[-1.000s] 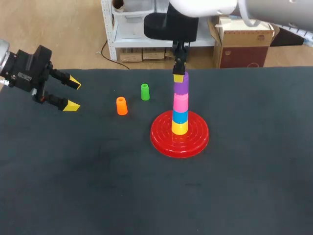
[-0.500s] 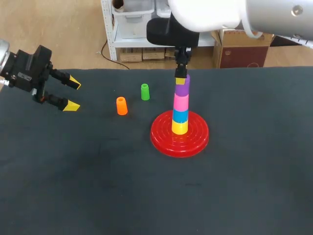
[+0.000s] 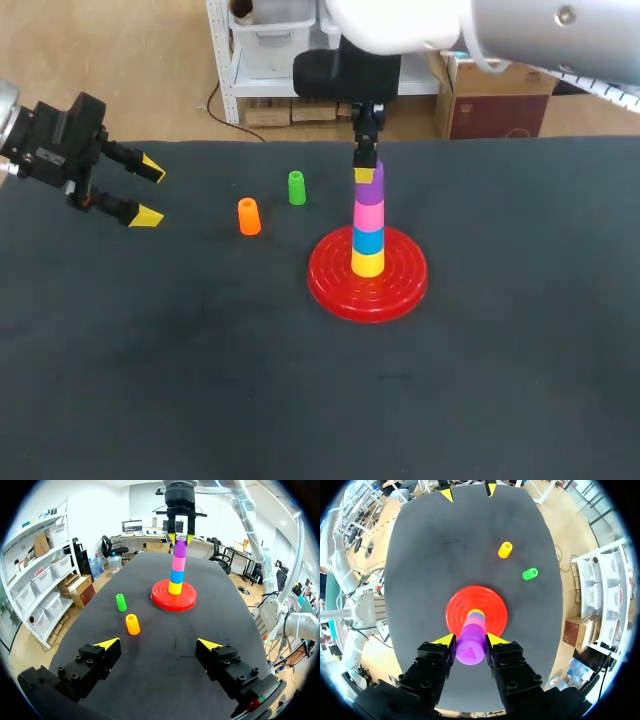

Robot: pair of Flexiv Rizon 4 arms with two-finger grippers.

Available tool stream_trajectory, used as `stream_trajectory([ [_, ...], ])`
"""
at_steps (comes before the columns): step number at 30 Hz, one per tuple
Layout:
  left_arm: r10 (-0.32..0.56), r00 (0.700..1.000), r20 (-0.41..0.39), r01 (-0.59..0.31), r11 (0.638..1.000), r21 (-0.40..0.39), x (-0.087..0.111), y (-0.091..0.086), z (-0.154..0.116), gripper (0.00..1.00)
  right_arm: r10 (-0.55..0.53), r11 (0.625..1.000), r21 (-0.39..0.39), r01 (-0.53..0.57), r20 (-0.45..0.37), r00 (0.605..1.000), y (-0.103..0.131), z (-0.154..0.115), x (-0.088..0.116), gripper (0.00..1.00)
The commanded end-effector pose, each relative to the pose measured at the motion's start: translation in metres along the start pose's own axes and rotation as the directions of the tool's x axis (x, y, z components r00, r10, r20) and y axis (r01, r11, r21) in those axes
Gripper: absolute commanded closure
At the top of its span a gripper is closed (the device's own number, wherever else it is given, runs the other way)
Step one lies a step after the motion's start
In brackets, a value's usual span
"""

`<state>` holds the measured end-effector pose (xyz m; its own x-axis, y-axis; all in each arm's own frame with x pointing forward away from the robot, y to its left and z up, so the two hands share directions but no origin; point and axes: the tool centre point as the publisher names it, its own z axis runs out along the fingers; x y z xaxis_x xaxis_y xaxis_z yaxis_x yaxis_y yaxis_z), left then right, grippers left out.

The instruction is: Pick up and stack the cylinders on the red base in this order: pink,purple,orange,green

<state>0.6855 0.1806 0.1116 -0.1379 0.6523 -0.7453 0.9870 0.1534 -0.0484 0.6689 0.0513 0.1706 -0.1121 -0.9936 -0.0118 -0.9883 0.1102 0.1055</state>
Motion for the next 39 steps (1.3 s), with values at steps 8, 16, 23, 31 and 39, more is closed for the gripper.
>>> stream_trajectory([
  [8,0.002,1.0,0.003,-0.002,1.0,-0.004,0.001,-0.001,0.0,0.0,0.007,0.997,0.075,-0.012,0.062,0.998,-0.014,-0.026,-0.004,0.0],
  [16,0.002,1.0,0.003,-0.002,1.0,-0.004,0.001,-0.001,0.0,0.0,-0.108,0.994,0.033,0.105,0.086,0.99,-0.062,-0.016,-0.059,0.0],
  [23,0.002,1.0,0.003,-0.002,1.0,-0.004,0.001,-0.001,0.0,0.0,-0.233,0.972,-0.013,0.235,0.082,0.969,-0.088,0.02,-0.128,0.0],
  [31,0.002,1.0,0.003,-0.002,1.0,-0.004,0.001,-0.001,0.0,0.0,-0.342,0.937,-0.06,0.344,0.04,0.939,-0.104,0.056,-0.171,0.0],
  [39,0.002,1.0,0.003,-0.002,1.0,-0.004,0.001,-0.001,0.0,0.0,-0.354,0.927,-0.12,0.356,0.036,0.934,-0.1,0.094,-0.166,0.0],
])
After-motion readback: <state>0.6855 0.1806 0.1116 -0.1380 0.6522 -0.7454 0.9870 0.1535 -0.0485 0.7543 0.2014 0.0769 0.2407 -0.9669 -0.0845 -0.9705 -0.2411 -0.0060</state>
